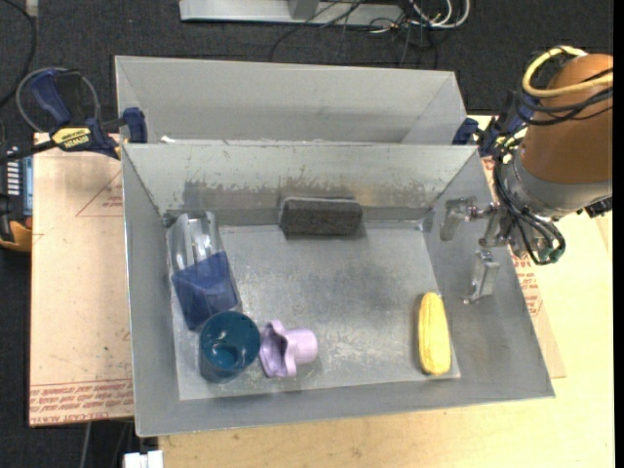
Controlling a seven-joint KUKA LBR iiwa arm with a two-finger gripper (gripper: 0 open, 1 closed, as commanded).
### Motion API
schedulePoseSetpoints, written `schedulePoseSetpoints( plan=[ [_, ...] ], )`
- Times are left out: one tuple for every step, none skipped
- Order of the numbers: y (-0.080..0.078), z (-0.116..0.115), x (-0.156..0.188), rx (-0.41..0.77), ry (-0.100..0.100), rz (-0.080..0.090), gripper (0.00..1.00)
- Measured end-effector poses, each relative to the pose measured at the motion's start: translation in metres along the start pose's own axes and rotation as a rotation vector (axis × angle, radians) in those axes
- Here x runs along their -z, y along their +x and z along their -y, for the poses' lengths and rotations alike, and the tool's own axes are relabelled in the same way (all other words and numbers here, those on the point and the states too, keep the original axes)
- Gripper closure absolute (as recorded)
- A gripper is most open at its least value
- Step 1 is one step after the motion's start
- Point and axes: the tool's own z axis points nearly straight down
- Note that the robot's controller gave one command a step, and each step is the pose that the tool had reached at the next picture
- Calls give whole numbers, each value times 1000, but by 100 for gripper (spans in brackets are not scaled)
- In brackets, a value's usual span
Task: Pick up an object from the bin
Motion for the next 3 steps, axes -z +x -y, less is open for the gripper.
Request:
schedulePoseSetpoints(
  plan=[
    [-2,-1,5,4,2,8,0],
    [25,17,-107,534,4,11,0],
    [29,19,-62,456,5,16,0]
  ],
)
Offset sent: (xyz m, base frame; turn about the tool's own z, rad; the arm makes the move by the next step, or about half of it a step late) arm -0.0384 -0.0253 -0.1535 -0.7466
